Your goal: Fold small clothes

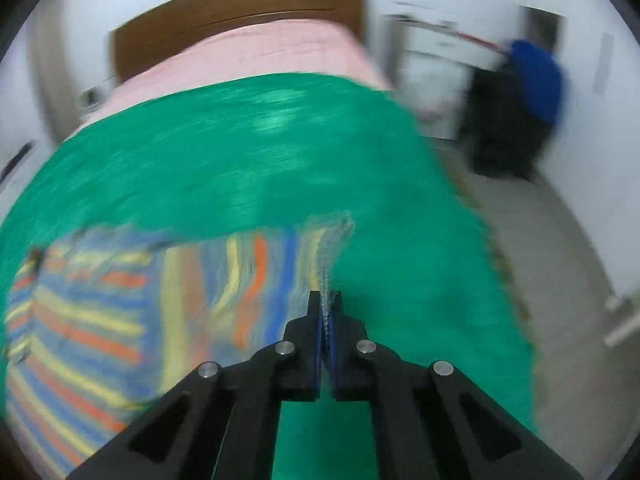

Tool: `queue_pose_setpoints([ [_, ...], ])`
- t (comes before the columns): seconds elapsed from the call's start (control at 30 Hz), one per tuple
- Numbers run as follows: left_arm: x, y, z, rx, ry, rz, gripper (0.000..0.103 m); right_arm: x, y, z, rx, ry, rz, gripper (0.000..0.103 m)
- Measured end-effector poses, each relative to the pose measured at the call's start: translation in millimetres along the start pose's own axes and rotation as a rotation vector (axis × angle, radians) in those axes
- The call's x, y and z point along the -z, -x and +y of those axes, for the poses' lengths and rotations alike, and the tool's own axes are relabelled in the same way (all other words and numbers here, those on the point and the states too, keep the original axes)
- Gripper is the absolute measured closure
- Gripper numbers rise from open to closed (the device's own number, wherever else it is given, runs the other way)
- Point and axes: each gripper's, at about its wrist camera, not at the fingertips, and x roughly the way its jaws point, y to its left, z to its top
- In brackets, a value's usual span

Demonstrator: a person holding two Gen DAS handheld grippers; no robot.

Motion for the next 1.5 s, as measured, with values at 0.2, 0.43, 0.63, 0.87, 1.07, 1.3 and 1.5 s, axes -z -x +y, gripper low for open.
queue_pose_setpoints([
  [0.2, 1.3, 1.0, -32.9, 0.000, -0.080, 0.005, 0.014, 4.5, -13.9, -53.2, 0.160, -0.005, 0.068, 0.101],
  [0.43, 8.1, 1.1, -41.1, -0.016, -0.110, 0.033, 0.017, 47.9, -63.1, -61.9, 0.190, -0.063, 0.180, 0.102],
  [0.63, 12.6, 2.0, -42.4, -0.030, -0.137, 0.039, 0.015, 54.4, -54.1, -82.2, 0.124, -0.157, 0.168, 0.070],
  [0.87, 9.7, -11.0, -56.5, -0.025, -0.164, 0.042, 0.014, 44.2, 7.9, -35.9, -0.246, -0.148, 0.095, 0.070],
  [1.07, 4.5, -15.4, -81.9, -0.031, -0.253, 0.046, 0.013, 63.1, -27.9, 28.3, -0.409, -0.114, 0.216, 0.074],
  [1.3, 15.8, -4.3, -74.8, -0.021, -0.254, 0.024, 0.008, 95.9, -15.0, -78.6, -0.221, -0.374, 0.190, 0.092],
  [1.5, 12.9, -10.7, -91.7, 0.019, -0.235, 0.056, 0.008, 121.3, -25.7, -130.8, -0.381, -0.712, 0.202, 0.092],
])
